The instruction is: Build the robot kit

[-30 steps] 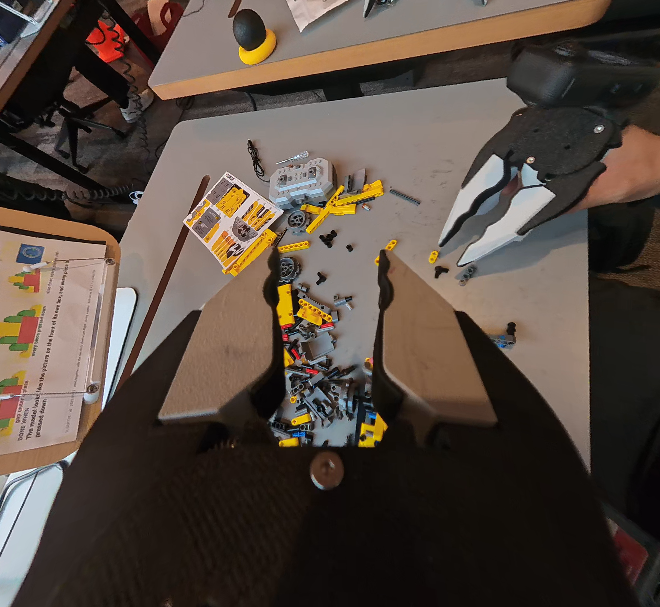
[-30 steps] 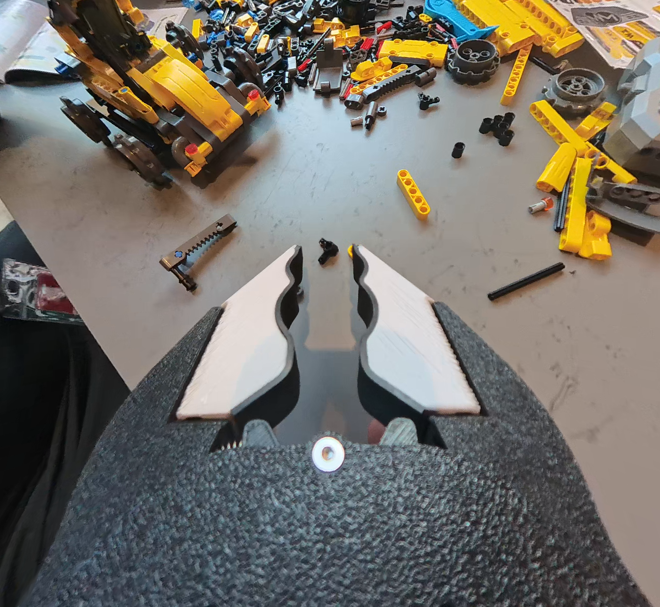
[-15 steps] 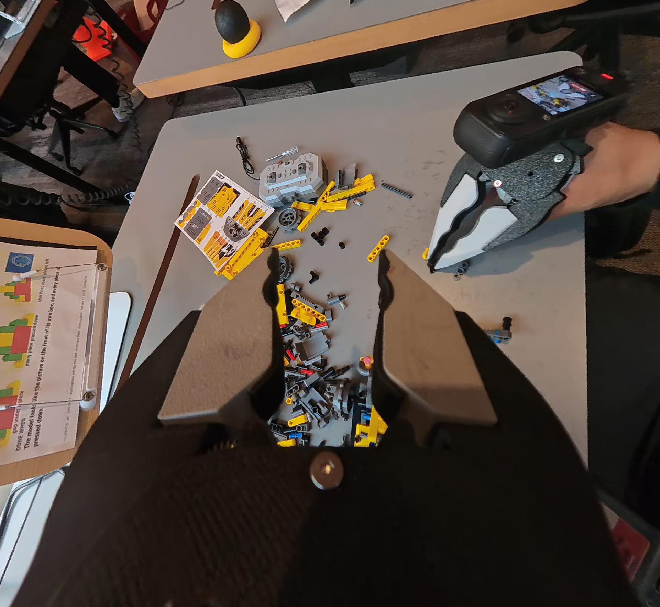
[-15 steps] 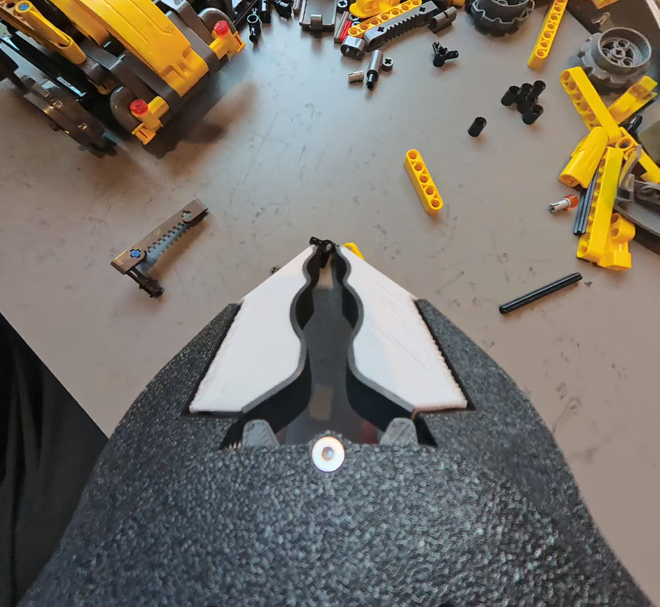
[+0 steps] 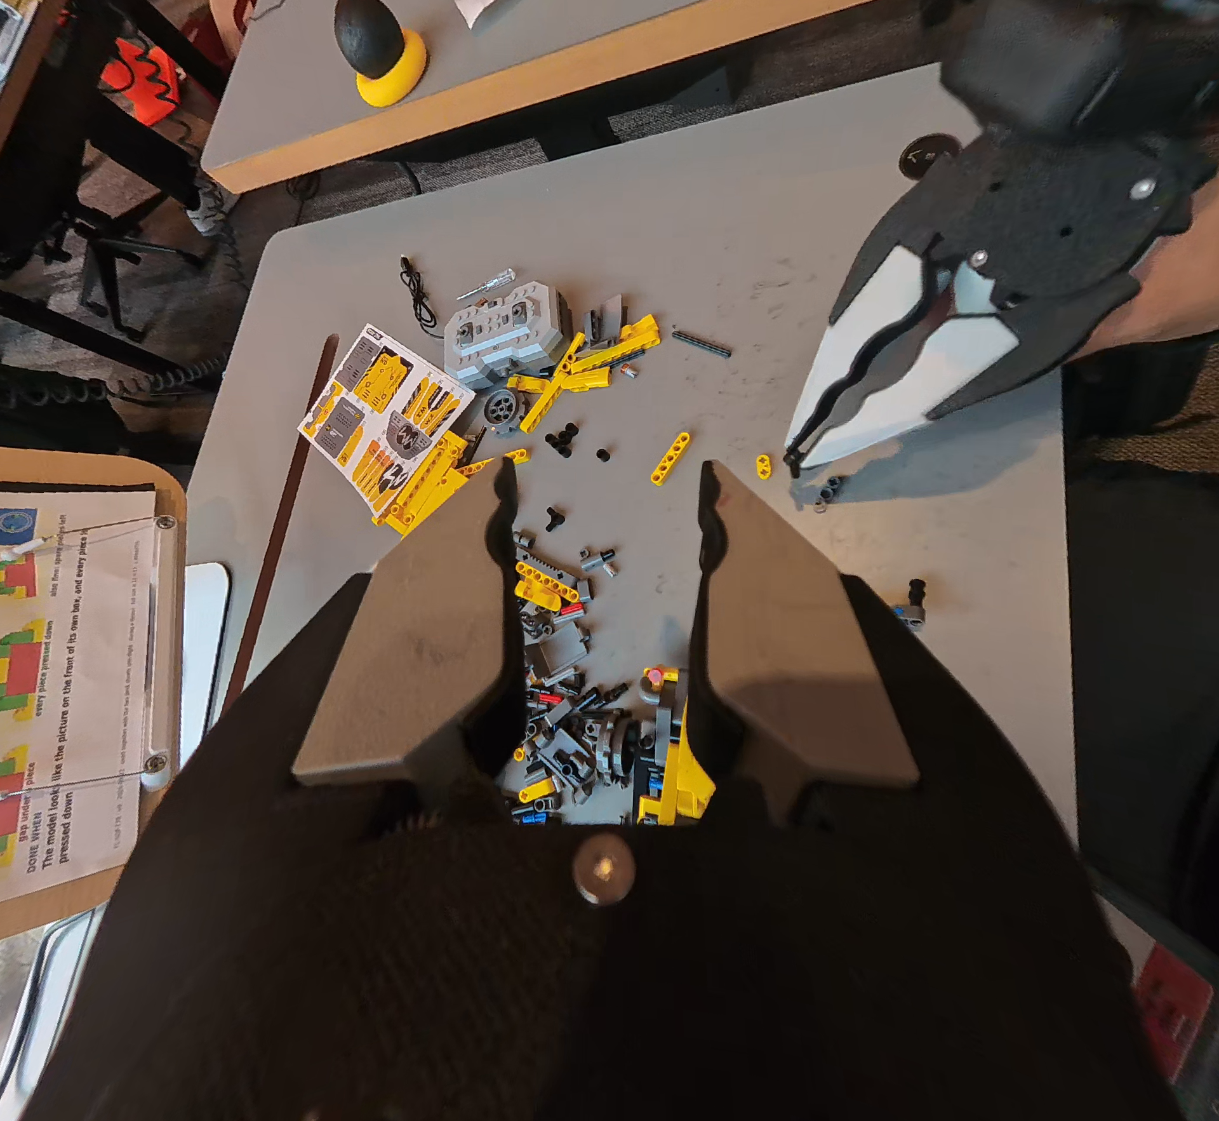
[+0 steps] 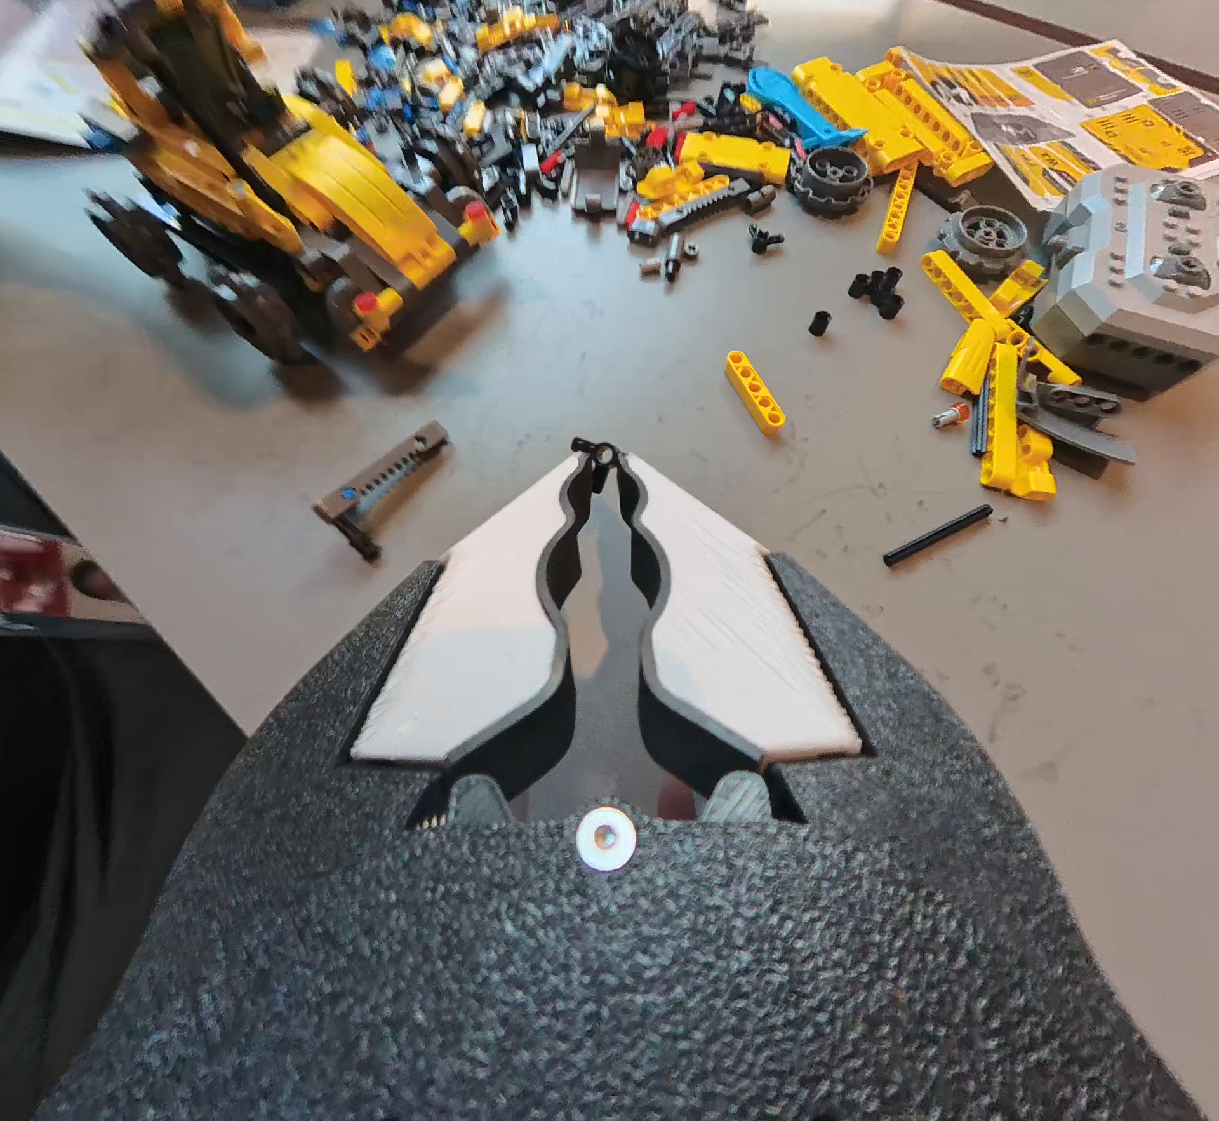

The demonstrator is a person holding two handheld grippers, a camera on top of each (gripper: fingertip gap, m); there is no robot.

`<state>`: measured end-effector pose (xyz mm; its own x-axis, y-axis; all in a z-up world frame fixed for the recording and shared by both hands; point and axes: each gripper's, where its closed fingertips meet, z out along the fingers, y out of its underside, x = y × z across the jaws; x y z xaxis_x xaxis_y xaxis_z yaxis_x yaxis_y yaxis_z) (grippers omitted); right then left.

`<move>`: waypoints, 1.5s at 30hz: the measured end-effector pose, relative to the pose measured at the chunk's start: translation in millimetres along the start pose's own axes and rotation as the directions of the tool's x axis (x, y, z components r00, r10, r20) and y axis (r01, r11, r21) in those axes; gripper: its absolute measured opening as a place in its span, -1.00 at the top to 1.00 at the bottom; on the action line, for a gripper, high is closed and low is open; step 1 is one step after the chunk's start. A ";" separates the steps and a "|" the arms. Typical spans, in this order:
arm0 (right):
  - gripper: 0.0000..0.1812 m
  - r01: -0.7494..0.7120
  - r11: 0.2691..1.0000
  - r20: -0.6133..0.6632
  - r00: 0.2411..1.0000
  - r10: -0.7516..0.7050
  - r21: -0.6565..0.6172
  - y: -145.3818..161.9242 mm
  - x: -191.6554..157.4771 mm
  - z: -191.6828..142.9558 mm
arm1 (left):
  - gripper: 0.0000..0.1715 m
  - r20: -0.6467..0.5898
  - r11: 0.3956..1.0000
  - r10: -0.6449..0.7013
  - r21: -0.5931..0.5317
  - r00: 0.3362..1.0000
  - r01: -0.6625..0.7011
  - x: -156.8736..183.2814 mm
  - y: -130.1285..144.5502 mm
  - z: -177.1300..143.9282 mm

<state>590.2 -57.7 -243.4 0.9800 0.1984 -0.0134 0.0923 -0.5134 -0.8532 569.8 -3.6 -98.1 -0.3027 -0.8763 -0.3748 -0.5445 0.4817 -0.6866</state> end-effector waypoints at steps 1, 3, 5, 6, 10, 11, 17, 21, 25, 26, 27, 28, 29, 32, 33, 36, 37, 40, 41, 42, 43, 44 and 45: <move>0.92 -0.029 0.999 0.015 0.999 0.029 0.032 -5.8 -1.7 -3.6 | 0.39 0.000 1.000 0.003 0.002 1.000 -0.003 0.3 -0.4 -0.4; 0.92 -0.090 0.991 0.062 0.994 0.084 0.101 -19.4 -6.1 -12.2 | 0.48 0.022 0.999 0.028 0.022 0.999 -0.028 -2.1 -4.3 -2.7; 0.92 -0.155 0.977 0.121 0.983 0.138 0.149 -30.5 -9.7 -20.7 | 0.63 0.050 0.996 0.056 0.067 0.997 -0.060 -4.5 -11.8 -6.6; 0.92 -0.184 0.969 0.150 0.976 0.160 0.164 -34.6 -11.4 -24.5 | 0.66 0.052 0.994 0.058 0.084 0.997 -0.062 -4.5 -14.6 -8.0; 0.92 -0.202 0.956 0.133 0.975 0.176 0.214 -41.6 -8.1 -36.4 | 0.58 0.040 0.995 0.063 0.073 0.997 -0.066 -0.1 -13.1 -5.3; 0.92 -0.180 0.959 0.101 0.982 0.161 0.220 -41.4 -6.4 -38.5 | 0.55 0.030 0.996 0.060 0.067 0.998 -0.062 2.6 -12.1 -3.2; 0.92 0.091 0.967 -0.172 0.984 -0.050 0.240 -48.6 -9.9 -51.4 | 0.42 -0.142 0.999 -0.023 0.019 0.990 0.026 43.0 -3.5 3.5; 0.92 0.263 0.938 -0.290 0.937 -0.193 0.227 -55.3 -22.4 -64.0 | 0.47 -0.265 0.999 -0.048 0.012 0.963 0.053 86.8 3.3 1.6; 0.92 0.385 0.894 -0.340 0.892 -0.297 0.230 -58.2 -36.0 -74.6 | 0.55 -0.324 0.994 -0.102 -0.077 0.941 0.082 112.9 28.4 25.4; 0.92 0.412 0.884 -0.352 0.879 -0.322 0.219 -56.6 -37.6 -75.6 | 0.59 -0.316 0.994 -0.099 -0.081 0.943 0.077 114.6 31.4 29.7; 0.92 0.439 0.874 -0.367 0.863 -0.346 0.207 -54.8 -38.2 -76.7 | 0.64 -0.303 0.994 -0.092 -0.076 0.949 0.072 114.6 32.8 32.9; 0.92 0.458 0.867 -0.378 0.851 -0.363 0.197 -52.7 -38.3 -77.9 | 0.66 -0.306 0.996 -0.084 -0.067 0.948 0.066 116.6 32.3 34.3; 0.92 0.469 0.862 -0.377 0.846 -0.376 0.193 -50.8 -39.6 -79.4 | 0.65 -0.327 0.996 -0.079 -0.055 0.942 0.064 120.9 30.0 34.4; 0.92 0.465 0.859 -0.313 0.866 -0.391 0.213 -45.0 -49.6 -82.1 | 0.64 -0.362 0.997 -0.081 -0.029 0.929 0.075 128.6 19.6 34.8; 0.92 0.435 0.874 -0.271 0.887 -0.375 0.217 -40.9 -51.9 -80.9 | 0.64 -0.351 0.998 -0.062 -0.012 0.934 0.062 128.4 16.2 35.0; 0.92 0.297 0.909 -0.140 0.954 -0.266 0.294 -34.9 -57.2 -81.7 | 0.63 -0.297 0.998 0.036 0.060 0.954 -0.019 134.4 13.7 30.9; 0.92 0.221 0.924 -0.050 0.975 -0.216 0.311 -32.2 -62.4 -81.2 | 0.61 -0.286 0.996 0.055 0.078 0.957 -0.034 139.2 16.4 29.2; 0.93 -0.058 0.939 0.278 0.960 -0.042 0.340 -29.9 -81.8 -83.9 | 0.60 -0.276 0.982 0.097 0.184 0.956 -0.046 155.7 23.9 19.1; 0.93 -0.166 0.933 0.386 0.922 0.032 0.320 -30.2 -85.9 -84.2 | 0.60 -0.275 0.970 0.110 0.240 0.955 -0.043 160.5 23.6 13.0; 0.92 -0.258 0.922 0.475 0.875 0.096 0.288 -30.2 -88.8 -83.4 | 0.62 -0.263 0.955 0.118 0.296 0.957 -0.037 162.8 22.8 6.3; 0.93 -0.322 0.912 0.547 0.825 0.140 0.253 -29.7 -92.2 -82.7 | 0.66 -0.252 0.943 0.114 0.332 0.961 -0.025 163.8 23.4 0.1; 0.92 -0.360 0.904 0.597 0.786 0.160 0.231 -29.7 -95.9 -82.2 | 0.69 -0.247 0.935 0.099 0.353 0.964 -0.006 164.4 24.7 -4.9; 0.92 -0.370 0.901 0.613 0.773 0.164 0.225 -29.3 -98.1 -80.5 | 0.69 -0.246 0.932 0.080 0.363 0.966 0.015 165.6 26.8 -7.8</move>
<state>505.6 -129.3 -175.1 0.6649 0.5808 -0.4697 -0.3189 -0.3478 -0.8816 498.9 -135.8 -173.7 -0.5282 -0.8071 -0.2637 -0.2282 0.4341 -0.8715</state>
